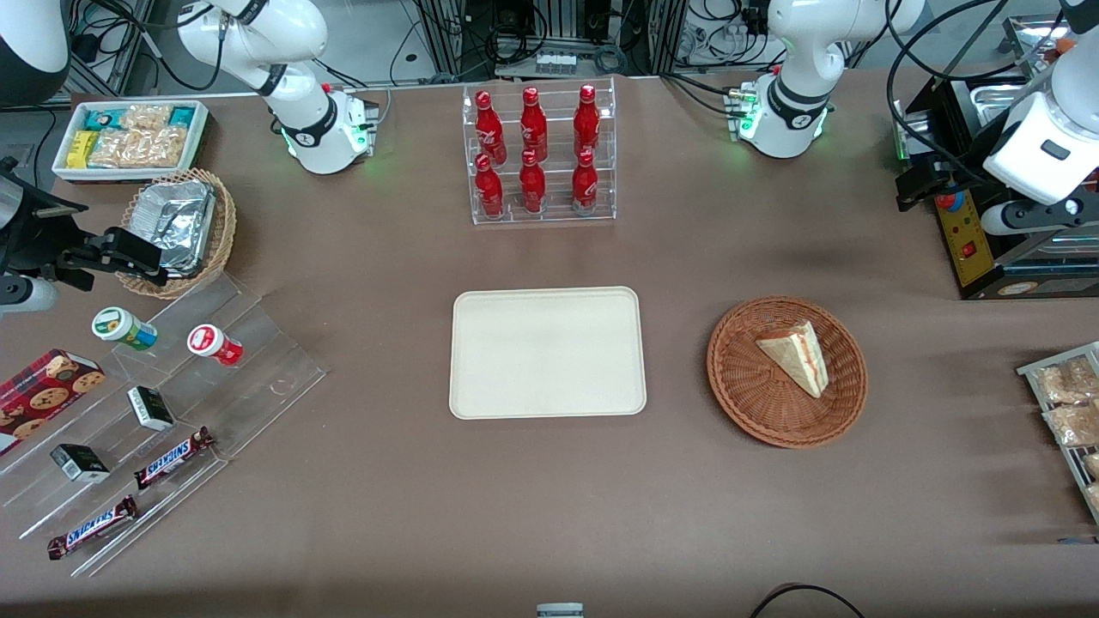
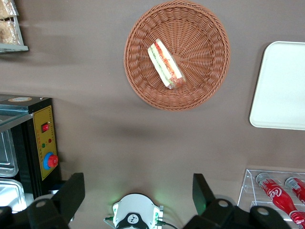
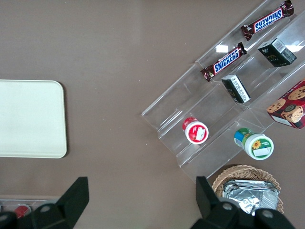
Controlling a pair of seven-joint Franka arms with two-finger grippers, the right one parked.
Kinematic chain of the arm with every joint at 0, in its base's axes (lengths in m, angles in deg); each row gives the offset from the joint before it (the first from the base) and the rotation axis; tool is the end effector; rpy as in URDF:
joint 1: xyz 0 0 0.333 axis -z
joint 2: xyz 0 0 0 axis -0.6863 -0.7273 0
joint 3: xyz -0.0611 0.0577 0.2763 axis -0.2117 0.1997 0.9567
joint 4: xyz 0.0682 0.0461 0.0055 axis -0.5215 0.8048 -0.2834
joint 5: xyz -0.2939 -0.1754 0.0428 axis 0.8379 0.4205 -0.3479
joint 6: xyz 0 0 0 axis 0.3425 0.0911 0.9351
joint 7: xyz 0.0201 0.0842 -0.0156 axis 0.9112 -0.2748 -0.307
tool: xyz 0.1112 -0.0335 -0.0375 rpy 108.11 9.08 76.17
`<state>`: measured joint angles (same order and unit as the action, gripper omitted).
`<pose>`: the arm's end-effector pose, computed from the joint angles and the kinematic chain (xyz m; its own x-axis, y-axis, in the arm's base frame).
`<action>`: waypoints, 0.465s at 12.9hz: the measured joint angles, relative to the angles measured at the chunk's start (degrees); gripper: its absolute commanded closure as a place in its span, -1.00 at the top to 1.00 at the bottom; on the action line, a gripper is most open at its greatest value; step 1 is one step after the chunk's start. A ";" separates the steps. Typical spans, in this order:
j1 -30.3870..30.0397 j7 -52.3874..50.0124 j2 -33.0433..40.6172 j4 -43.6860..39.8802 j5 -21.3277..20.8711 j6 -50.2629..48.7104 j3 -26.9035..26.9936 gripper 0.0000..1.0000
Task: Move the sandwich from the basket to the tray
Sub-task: 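Move the left gripper from rest toward the wicker basket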
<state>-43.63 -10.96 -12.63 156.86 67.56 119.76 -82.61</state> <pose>0.4579 -0.0438 0.5880 0.9852 0.0801 -0.1518 0.0739 -0.9962 -0.0463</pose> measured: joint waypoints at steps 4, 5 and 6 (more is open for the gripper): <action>-0.09 0.00 -0.01 0.23 0.00 -0.25 0.00 1.00; -0.24 0.00 -0.01 0.85 -0.02 -0.25 0.01 1.00; -0.56 0.00 0.02 1.94 -0.02 0.08 0.03 1.00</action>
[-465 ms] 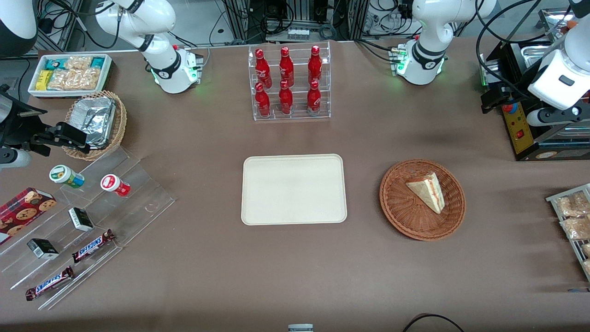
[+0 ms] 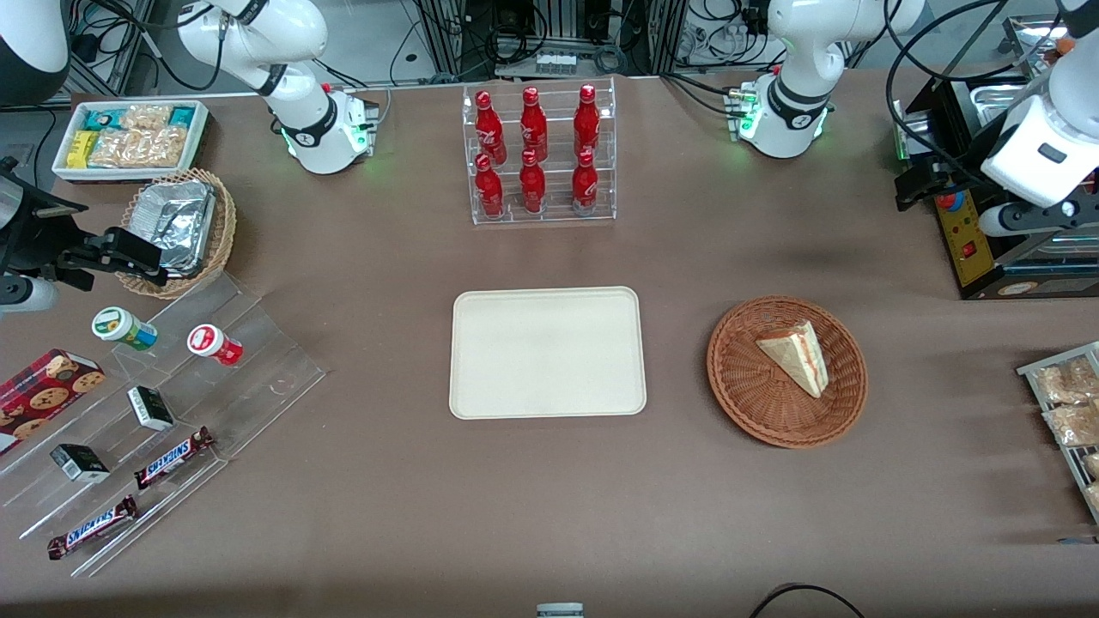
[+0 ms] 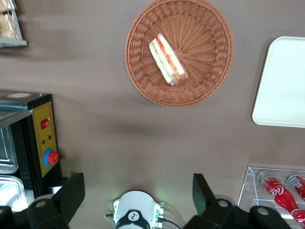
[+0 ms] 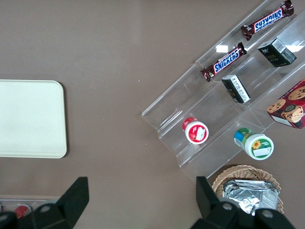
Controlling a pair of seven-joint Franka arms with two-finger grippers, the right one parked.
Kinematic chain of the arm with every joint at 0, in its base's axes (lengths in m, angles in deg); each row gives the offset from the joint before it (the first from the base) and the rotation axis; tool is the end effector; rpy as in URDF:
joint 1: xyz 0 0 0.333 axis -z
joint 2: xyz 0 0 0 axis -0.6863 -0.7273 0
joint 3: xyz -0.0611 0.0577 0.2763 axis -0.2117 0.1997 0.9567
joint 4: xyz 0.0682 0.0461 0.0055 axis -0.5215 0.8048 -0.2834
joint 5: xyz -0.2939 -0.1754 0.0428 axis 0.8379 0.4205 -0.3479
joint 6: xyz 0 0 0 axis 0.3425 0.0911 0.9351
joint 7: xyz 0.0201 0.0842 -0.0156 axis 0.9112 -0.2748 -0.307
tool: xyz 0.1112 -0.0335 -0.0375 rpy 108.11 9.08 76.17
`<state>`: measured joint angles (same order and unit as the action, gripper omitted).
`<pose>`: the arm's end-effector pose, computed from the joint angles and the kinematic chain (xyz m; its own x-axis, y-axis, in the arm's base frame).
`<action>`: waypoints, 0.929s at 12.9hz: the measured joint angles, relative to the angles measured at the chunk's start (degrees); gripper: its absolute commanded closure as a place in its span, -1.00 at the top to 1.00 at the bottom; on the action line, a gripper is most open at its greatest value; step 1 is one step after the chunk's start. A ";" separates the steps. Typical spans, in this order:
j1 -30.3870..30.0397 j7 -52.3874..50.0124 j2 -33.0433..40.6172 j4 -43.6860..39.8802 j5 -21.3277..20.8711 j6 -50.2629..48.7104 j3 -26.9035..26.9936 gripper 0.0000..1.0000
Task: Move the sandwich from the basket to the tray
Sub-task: 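Move the left gripper from rest toward the wicker basket, then lower the open left gripper over the wrapped sandwich in the basket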
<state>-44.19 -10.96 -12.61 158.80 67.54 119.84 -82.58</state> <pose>0.4569 -0.0389 0.5748 0.9789 0.0910 -0.1829 0.0828 -0.9952 -0.0520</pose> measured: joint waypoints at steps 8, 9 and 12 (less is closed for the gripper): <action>-1.05 -8.74 1.55 16.80 -0.01 17.86 0.13 1.00; -1.16 -11.53 1.51 18.74 -0.01 20.51 0.13 1.00; -1.26 -18.68 1.05 23.11 -0.01 26.26 0.11 1.00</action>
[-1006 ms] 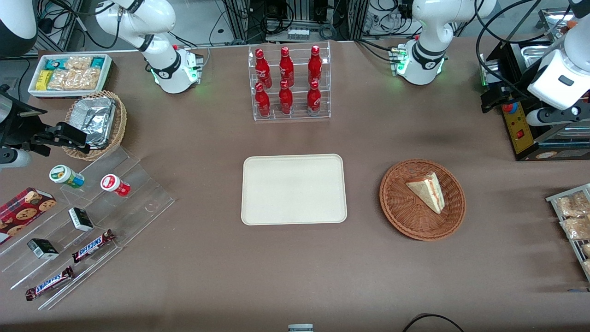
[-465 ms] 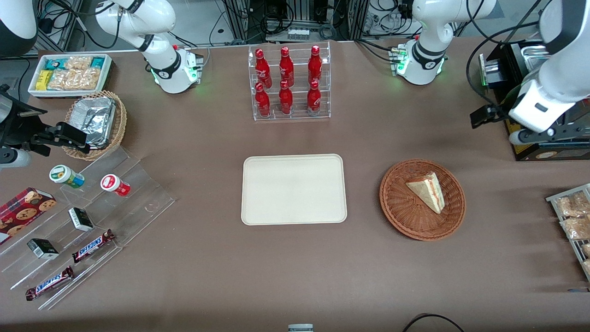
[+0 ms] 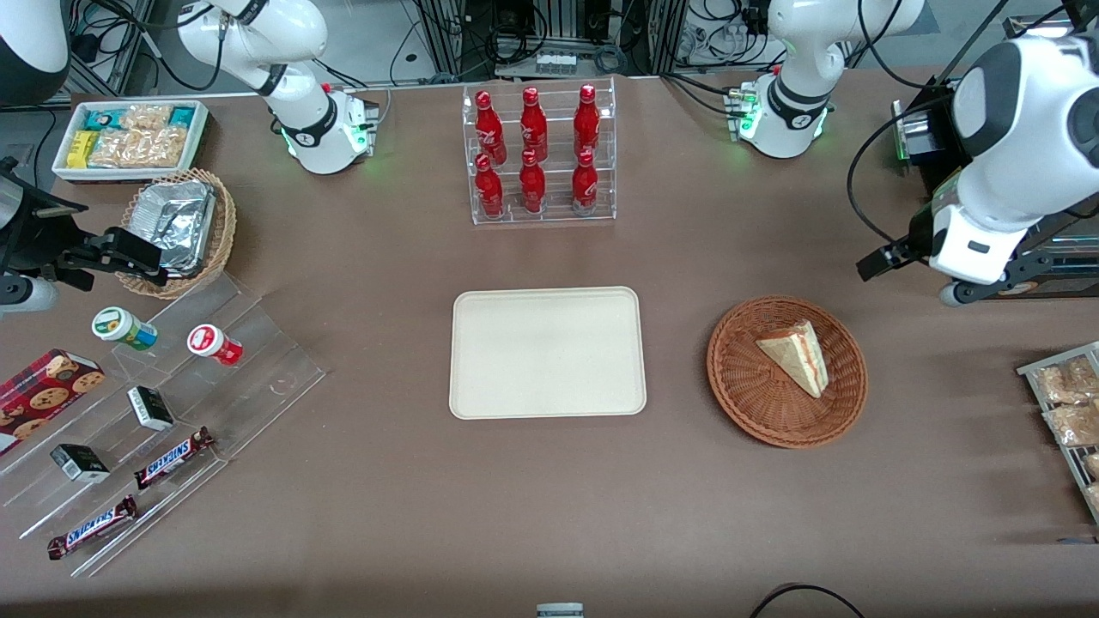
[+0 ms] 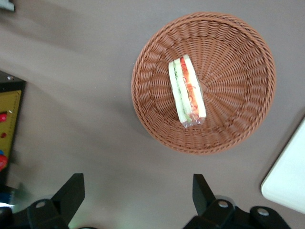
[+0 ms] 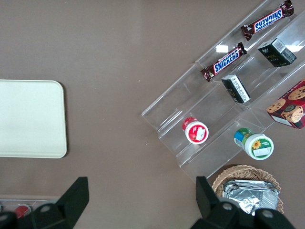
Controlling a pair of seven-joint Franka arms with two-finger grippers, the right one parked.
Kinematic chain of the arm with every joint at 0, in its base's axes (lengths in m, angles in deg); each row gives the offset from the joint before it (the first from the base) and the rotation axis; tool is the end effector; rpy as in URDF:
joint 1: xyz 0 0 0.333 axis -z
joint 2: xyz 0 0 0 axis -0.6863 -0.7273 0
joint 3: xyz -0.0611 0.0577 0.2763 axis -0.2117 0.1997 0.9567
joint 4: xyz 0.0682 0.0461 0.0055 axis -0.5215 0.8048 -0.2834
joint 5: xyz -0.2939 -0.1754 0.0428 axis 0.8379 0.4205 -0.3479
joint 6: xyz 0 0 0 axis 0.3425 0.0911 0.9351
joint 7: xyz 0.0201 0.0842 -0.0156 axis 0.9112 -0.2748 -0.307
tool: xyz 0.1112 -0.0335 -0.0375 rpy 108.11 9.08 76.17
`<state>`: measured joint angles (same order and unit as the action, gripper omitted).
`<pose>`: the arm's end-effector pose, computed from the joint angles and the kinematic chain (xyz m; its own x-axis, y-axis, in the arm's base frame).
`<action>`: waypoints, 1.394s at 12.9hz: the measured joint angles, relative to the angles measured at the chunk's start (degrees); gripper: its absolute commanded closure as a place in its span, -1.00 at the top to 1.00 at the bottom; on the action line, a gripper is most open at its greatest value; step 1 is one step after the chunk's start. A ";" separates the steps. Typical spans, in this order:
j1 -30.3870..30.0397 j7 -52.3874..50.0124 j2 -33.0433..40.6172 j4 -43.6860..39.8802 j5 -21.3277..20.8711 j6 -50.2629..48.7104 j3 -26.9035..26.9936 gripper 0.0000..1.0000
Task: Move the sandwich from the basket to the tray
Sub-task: 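Lower the open left gripper over the wrapped sandwich in the basket, then close the left gripper on the sandwich's wrapped edge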
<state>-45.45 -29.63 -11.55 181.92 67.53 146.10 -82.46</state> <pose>0.4691 -0.0282 0.4490 0.9026 0.4204 -0.0927 0.4148 -0.9069 -0.0742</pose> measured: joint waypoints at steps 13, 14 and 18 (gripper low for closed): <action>3.62 -12.70 -13.75 1.14 0.39 14.33 -2.14 1.00; 3.58 -13.23 -15.12 1.14 0.39 15.51 -2.05 1.00; 3.54 -16.23 -20.66 1.16 0.39 21.79 -1.93 1.00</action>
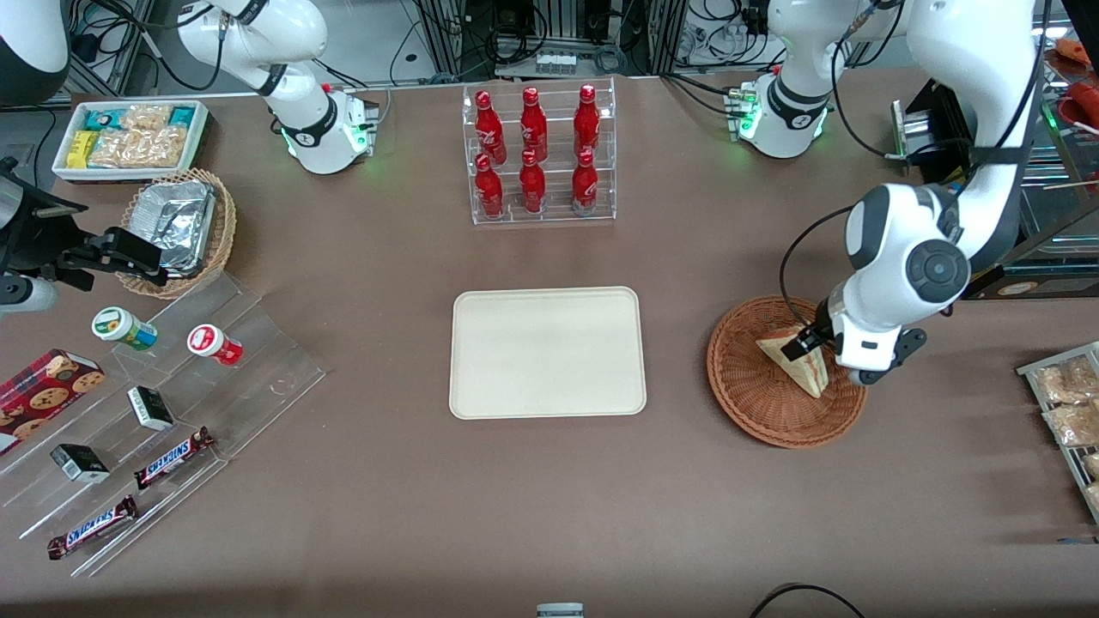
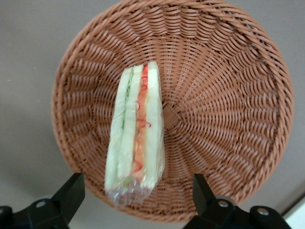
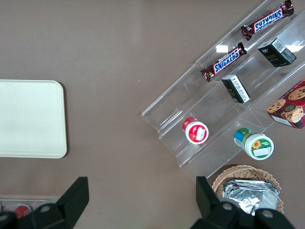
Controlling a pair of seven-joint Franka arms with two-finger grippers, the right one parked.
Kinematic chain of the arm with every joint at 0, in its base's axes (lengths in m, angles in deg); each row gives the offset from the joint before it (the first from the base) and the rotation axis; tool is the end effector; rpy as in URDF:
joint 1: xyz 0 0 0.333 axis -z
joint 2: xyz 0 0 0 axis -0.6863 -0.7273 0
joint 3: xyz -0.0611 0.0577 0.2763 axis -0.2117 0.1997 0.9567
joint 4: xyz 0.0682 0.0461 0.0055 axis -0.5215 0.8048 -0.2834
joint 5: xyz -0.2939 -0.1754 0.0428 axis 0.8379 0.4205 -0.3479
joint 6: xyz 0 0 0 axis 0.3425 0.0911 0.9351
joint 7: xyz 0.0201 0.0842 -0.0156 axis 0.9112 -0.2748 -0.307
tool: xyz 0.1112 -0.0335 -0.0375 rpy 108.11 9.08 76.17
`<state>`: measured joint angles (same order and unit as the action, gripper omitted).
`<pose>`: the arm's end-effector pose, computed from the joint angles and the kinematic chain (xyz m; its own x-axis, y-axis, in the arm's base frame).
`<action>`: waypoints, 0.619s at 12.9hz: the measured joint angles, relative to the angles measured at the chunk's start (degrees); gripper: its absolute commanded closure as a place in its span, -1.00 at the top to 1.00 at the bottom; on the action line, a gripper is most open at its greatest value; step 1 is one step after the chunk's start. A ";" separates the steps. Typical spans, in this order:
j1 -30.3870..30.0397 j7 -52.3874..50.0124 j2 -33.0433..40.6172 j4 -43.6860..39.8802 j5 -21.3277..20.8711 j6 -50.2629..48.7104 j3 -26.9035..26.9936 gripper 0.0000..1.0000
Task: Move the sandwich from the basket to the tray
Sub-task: 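Close the left gripper on the sandwich's wrapped edge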
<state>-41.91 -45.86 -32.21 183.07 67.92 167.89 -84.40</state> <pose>0.5222 -0.0812 0.2884 0.8068 0.5819 -0.1025 0.5791 -0.8132 -0.0588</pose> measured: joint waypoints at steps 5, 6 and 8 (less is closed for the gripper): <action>-0.15 -1.66 -1.87 0.10 0.00 1.13 0.22 0.16; -0.19 -2.65 -1.93 0.33 0.00 1.18 0.24 -0.10; -0.20 -5.21 -1.92 0.92 -0.02 1.41 0.24 -0.52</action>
<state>-42.12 -51.07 -34.14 184.00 67.89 169.30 -84.16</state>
